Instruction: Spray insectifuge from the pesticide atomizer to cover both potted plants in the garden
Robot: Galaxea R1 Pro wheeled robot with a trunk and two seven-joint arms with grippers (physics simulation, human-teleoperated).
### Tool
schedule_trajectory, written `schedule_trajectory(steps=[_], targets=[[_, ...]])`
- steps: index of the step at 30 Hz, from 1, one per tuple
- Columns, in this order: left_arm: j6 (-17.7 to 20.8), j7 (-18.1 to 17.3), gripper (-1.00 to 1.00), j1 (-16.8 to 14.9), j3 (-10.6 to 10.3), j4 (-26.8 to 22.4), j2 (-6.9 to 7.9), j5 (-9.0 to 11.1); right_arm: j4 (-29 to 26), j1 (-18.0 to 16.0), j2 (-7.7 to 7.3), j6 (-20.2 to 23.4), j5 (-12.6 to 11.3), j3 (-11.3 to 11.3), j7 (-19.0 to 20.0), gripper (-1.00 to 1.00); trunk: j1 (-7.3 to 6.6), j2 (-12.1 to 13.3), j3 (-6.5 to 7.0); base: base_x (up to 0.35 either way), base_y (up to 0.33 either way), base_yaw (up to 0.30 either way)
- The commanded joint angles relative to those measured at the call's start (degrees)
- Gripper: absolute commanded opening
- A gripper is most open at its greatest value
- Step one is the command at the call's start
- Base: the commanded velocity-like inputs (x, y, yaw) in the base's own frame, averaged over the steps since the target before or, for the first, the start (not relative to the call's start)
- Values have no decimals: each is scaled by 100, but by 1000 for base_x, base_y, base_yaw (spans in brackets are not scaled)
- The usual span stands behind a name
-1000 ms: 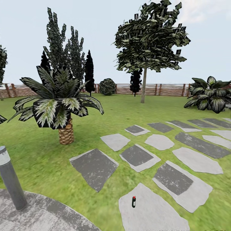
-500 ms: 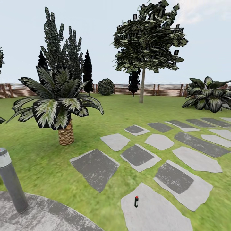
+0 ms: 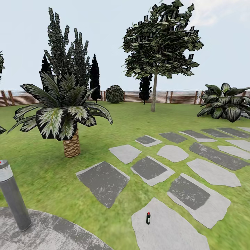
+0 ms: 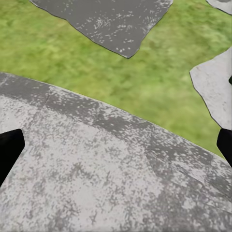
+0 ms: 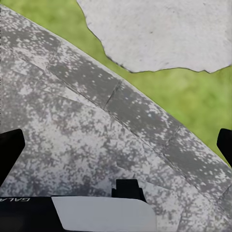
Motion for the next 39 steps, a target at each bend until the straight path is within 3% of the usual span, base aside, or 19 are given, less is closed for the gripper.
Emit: schedule_trajectory(steps=[1,21,39], targets=[[-18,2,100,-3,0,4,0,-1,-7,2,-1,-7,-6,-7,1,100,0,-3,-5,0,0,-7],[-18,-1,100,-3,0,4,0,-1,-13,2,10,-7,-7,-8,2,100,0,-3,80,2,7,-192],[-18,-1,100,-3,-8,4,0,-1,-12,2,26,-7,-7,-8,2,100,0,-3,93,161,223,-111]])
